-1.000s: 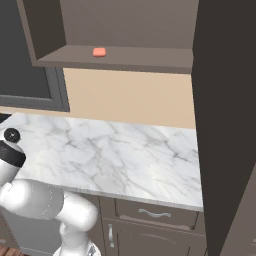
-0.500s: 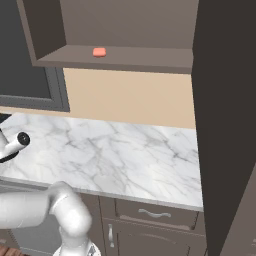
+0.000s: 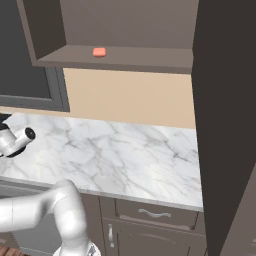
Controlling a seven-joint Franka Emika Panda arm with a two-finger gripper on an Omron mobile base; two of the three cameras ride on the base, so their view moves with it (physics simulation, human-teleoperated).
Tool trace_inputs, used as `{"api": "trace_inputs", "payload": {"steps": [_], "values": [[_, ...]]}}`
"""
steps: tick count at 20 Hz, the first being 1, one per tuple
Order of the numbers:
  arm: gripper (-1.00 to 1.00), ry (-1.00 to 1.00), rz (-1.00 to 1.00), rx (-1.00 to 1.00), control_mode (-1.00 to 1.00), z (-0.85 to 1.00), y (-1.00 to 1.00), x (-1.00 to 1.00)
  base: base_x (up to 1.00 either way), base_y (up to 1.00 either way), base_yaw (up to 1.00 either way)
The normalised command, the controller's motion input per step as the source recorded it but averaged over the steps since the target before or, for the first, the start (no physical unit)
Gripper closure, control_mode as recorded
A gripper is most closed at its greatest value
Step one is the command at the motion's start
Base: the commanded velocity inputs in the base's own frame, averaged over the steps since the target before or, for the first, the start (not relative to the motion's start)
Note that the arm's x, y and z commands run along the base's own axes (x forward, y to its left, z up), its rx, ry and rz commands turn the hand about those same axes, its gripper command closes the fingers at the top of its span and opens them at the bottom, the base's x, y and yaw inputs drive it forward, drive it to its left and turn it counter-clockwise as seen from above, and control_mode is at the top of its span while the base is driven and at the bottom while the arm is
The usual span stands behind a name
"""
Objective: Locate and retrieve the bar soap and soap dispenser from the cabinet. Place them next to the sink.
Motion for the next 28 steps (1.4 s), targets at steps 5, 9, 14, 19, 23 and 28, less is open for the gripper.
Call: {"api": "trace_inputs", "payload": {"steps": [5, 9, 14, 19, 23, 28], "values": [[1.0, -0.02, 0.0, 0.0, -1.0, -0.4, 0.23, 0.2, 0.0, 0.0, 0.0], [1.0, -0.09, 0.0, -0.02, -1.0, -0.45, 0.25, 0.16, 0.0, 0.0, 0.0], [1.0, -0.07, 0.0, -0.01, -1.0, -0.48, 0.23, 0.26, 0.0, 0.0, 0.0], [1.0, -0.03, -0.03, 0.0, -1.0, -0.47, 0.17, 0.39, 0.0, 0.0, 0.0], [1.0, -0.02, -0.02, 0.0, -1.0, -0.51, 0.17, 0.38, 0.0, 0.0, 0.0], [1.0, -0.05, 0.0, 0.0, -1.0, -0.4, 0.25, 0.2, 0.0, 0.0, 0.0]]}}
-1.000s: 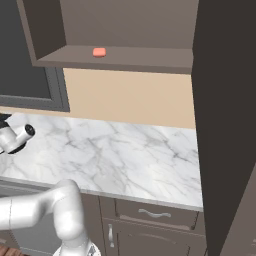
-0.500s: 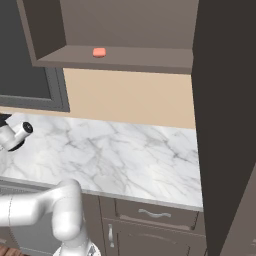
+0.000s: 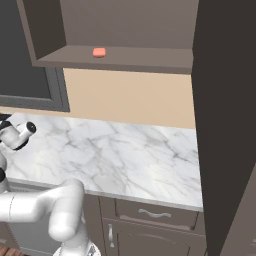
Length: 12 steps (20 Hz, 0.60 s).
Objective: Locate and retrieve the bar soap and soap dispenser from the cabinet. Place them next to the sink.
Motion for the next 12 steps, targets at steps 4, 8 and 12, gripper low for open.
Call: {"api": "trace_inputs", "payload": {"steps": [4, 8, 12], "values": [[-1.0, -0.03, 0.0, 0.0, -1.0, -0.22, 0.13, 0.01, 0.0, 0.0, 0.0], [-1.0, 0.0, 0.0, 0.0, -1.0, 0.0, 0.08, -0.13, 0.0, 0.0, 0.0], [-1.0, 0.0, -0.02, 0.0, -1.0, -0.01, 0.0, -0.42, 0.0, 0.0, 0.0]]}}
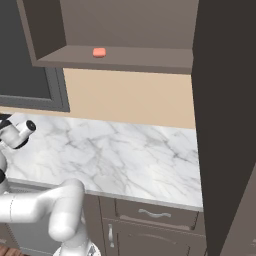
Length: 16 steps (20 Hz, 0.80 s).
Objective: Locate and retrieve the bar soap and soap dispenser from the cabinet. Place them next to the sink.
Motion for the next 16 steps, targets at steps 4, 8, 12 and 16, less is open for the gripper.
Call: {"api": "trace_inputs", "payload": {"steps": [4, 8, 12, 16], "values": [[-1.0, 0.06, -0.13, 0.0, -1.0, 0.01, -0.36, -0.55, 0.0, 0.0, 0.0], [-1.0, 0.16, -0.15, 0.0, -1.0, 0.06, -0.47, -0.54, 0.0, 0.0, 0.0], [-1.0, 0.16, -0.21, 0.03, -1.0, 0.06, -0.29, -0.5, 0.0, 0.0, 0.0], [-1.0, 0.24, -0.27, 0.06, -1.0, 0.23, -0.24, -0.23, 0.0, 0.0, 0.0]]}}
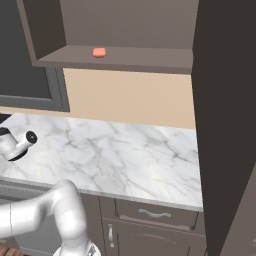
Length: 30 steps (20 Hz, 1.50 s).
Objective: Locate and retrieve the bar soap and soap dispenser from the cabinet. Place them next to the sink.
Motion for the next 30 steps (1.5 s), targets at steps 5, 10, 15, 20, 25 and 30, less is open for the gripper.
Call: {"api": "trace_inputs", "payload": {"steps": [5, 10, 15, 20, 25, 30], "values": [[-1.0, 0.21, -0.3, 0.05, -1.0, 0.16, -0.27, -0.09, 0.0, 0.0, 0.0], [-1.0, 0.03, -0.07, -0.02, -1.0, -0.03, -0.19, -0.11, 0.0, 0.0, 0.0], [-1.0, 0.06, -0.1, 0.0, -1.0, 0.09, -0.56, -0.54, 0.0, 0.0, 0.0], [-1.0, 0.06, -0.1, 0.01, -1.0, 0.21, -0.61, -0.7, 0.0, 0.0, 0.0], [-1.0, 0.15, -0.09, 0.03, -1.0, 0.39, -0.64, -0.56, 0.0, 0.0, 0.0], [-1.0, 0.23, -0.18, 0.04, -1.0, 0.52, -0.57, -0.22, 0.0, 0.0, 0.0]]}}
